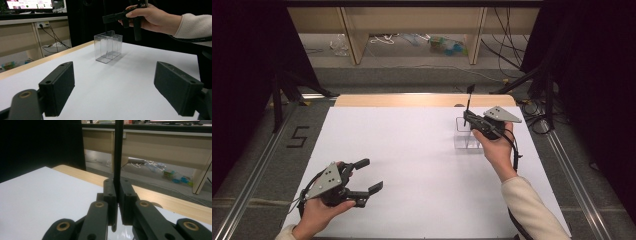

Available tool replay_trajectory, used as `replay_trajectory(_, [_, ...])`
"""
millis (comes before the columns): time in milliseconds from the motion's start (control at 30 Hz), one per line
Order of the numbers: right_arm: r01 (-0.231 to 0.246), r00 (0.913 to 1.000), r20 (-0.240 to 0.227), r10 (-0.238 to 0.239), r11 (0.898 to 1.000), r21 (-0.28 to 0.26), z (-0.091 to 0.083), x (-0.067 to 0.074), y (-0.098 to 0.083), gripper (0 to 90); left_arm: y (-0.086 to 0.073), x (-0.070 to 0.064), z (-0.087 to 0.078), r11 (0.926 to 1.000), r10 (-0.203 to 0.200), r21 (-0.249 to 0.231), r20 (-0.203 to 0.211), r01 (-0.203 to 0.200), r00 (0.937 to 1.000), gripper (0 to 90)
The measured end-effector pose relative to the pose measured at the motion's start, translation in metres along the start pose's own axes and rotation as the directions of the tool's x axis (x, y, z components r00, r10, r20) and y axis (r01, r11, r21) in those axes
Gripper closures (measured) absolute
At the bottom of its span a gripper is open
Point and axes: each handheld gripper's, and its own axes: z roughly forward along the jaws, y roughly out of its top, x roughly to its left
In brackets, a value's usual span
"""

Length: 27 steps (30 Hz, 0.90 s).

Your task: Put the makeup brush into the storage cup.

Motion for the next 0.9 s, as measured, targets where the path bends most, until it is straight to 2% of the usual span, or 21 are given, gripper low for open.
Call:
replay_trajectory(200, [-0.006, 1.0, 0.002, 0.006, 1.0, -0.011, 0.003, -0.0007, -0.0007, 85.7, -0.0001, -0.0001, 0.0, 1.0, -0.002, 0.0, 0.0, 0.002, 1.0, 16.6])
replay_trajectory(233, [-0.003, 1.0, 0.008, 0.003, 1.0, 0.003, 0.0025, -0.0009, -0.0003, 85.7, -0.0002, -0.0005, 0.0, 0.9999, -0.011, -0.001, -0.002, 0.011, 0.9999, 16.7])
replay_trajectory(367, [-0.01, 0.9999, 0.0, 0.01, 1.0, -0.002, 0.0039, -0.0013, -0.0005, 85.7, -0.0001, 0.0, 0.0, 1.0, 0.0, 0.0, 0.001, 0.0, 1.0, 16.6])
replay_trajectory(500, [-0.007, 0.9999, 0.008, 0.007, 1.0, -0.008, 0.0051, -0.0026, -0.0005, 85.7, -0.0001, -0.0001, 0.0, 1.0, -0.001, 0.0, 0.001, 0.001, 1.0, 16.7])
replay_trajectory(567, [-0.017, 0.9998, 0.008, 0.017, 1.0, 0.012, 0.0048, -0.0026, -0.0005, 85.7, -0.0001, -0.0001, 0.0001, 1.0, -0.002, -0.002, 0.001, 0.002, 1.0, 16.6])
replay_trajectory(600, [-0.009, 0.9998, 0.015, 0.01, 1.0, -0.005, 0.006, -0.0033, -0.001, 85.7, -0.0001, -0.0002, 0.0, 1.0, -0.001, -0.001, 0.001, 0.001, 1.0, 16.7])
replay_trajectory(667, [-0.011, 0.9998, 0.017, 0.011, 1.0, -0.003, 0.0065, -0.0037, -0.0011, 85.7, -0.0001, -0.0001, 0.0, 1.0, -0.001, 0.0, 0.001, 0.001, 1.0, 16.7])
replay_trajectory(767, [-0.011, 0.9998, 0.015, 0.01, 1.0, 0.015, 0.0066, -0.0043, -0.0007, 85.7, -0.0001, -0.0002, 0.0, 1.0, -0.001, -0.001, 0.001, 0.001, 1.0, 16.7])
replay_trajectory(867, [-0.007, 0.9998, 0.018, 0.007, 1.0, -0.005, 0.0088, -0.0052, -0.0012, 85.7, -0.0002, -0.0001, 0.0001, 1.0, -0.002, -0.001, 0.002, 0.002, 1.0, 16.7])
replay_trajectory(900, [-0.011, 0.9998, 0.015, 0.011, 1.0, 0.004, 0.0089, -0.0053, -0.001, 85.7, -0.0001, -0.0001, 0.0001, 1.0, -0.002, -0.001, 0.002, 0.002, 1.0, 16.6])
